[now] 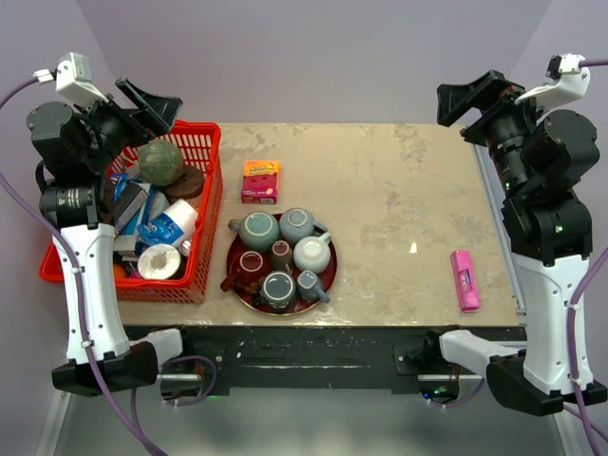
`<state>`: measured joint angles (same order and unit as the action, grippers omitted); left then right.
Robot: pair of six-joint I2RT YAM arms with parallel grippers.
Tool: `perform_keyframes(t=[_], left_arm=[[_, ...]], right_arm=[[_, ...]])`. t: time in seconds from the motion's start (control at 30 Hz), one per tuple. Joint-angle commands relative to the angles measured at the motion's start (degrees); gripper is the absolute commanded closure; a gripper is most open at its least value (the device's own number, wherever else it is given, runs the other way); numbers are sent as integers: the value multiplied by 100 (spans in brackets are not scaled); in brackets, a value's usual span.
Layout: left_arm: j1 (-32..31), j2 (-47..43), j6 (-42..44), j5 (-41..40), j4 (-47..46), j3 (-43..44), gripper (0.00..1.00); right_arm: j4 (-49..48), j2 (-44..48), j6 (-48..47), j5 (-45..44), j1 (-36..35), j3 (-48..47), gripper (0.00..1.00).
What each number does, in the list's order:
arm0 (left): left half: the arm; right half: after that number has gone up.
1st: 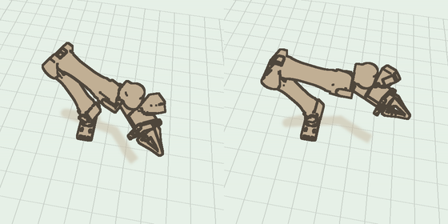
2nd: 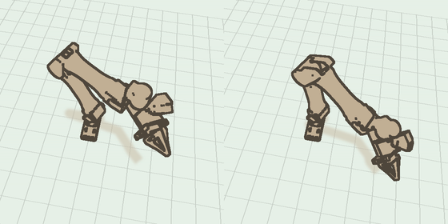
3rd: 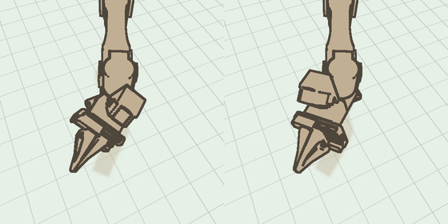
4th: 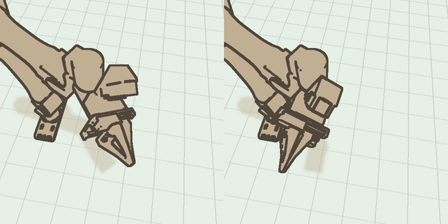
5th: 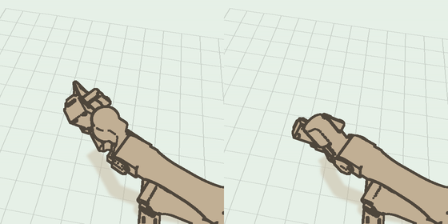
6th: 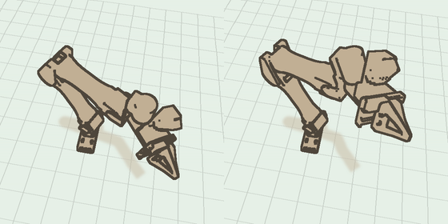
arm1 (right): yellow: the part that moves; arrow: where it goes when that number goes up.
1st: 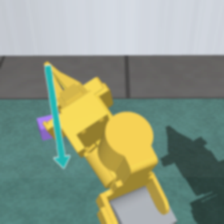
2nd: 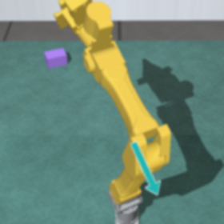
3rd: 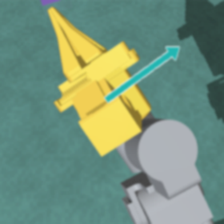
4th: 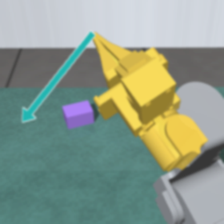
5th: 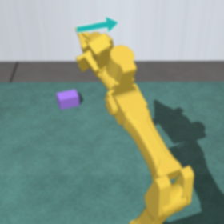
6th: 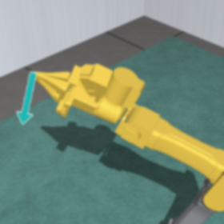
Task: Turn the mug right side up
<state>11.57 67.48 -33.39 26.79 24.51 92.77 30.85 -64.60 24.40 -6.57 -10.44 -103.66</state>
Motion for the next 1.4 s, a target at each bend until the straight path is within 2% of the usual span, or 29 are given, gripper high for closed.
perform_keyframes(t=[0.0, 0.1, 0.23, 0.33, 0.47, 0.63, 0.73, 0.8, 0.9, 0.93, 1.0, 1.03, 1.13, 1.2, 1.27, 1.37], left_arm=[[29, -148, -237, 230, 105, -75, 1], [29, -16, -326, 1106, 2, -49, 1], [29, -59, -90, 830, 133, -31, 1], [20, -305, -62, 653, -166, -294, 1], [29, -253, -1, 495, 158, -242, 1], [20, -245, -561, 257, 290, -461, 1], [38, -95, -546, 932, 282, -462, 1], [29, -182, -511, 1048, 160, -497, 1], [-365, -358, -170, 340, 404, -261, 1], [-758, -367, 23, 171, 510, -33, 1], [-1138, -428, 69, -276, 651, 65, 1], [-1583, -472, 34, -323, 582, -56, 1], [-2182, -613, -150, -393, 335, -442, 1], [-2605, -718, -168, -725, 230, -601, 1], [-3343, -754, -133, -1051, 255, -760, 1], [-4450, -632, -107, -1946, 562, -840, 1]], right_arm=[[482, 61, 20, -90, 15, -225, 1], [711, 53, 161, -125, 7, -164, 1], [992, -35, 223, 286, 15, -76, 1], [1046, -106, 101, 700, 15, 73, 1], [1037, -18, -146, 1428, 15, 468, 1], [1098, 281, -260, 1483, 15, 943, 1], [1195, 343, -287, 1571, 7, 1137, 1], [1283, 369, -278, 1693, 15, 1172, 1], [1283, 395, -199, 1773, 7, 1313, 1], [1283, 395, -156, 1843, 7, 1374, 1], [1231, 387, -120, 1931, 7, 1427, 1], [1222, 369, -68, 1983, 15, 1453, 1], [1213, 264, 3, 2001, 15, 1419, 1], [1204, 202, 29, 2002, 15, 1401, 1], [1187, 176, 47, 1958, 15, 1453, 1], [1195, 176, 108, 1809, 7, 1576, 1]])
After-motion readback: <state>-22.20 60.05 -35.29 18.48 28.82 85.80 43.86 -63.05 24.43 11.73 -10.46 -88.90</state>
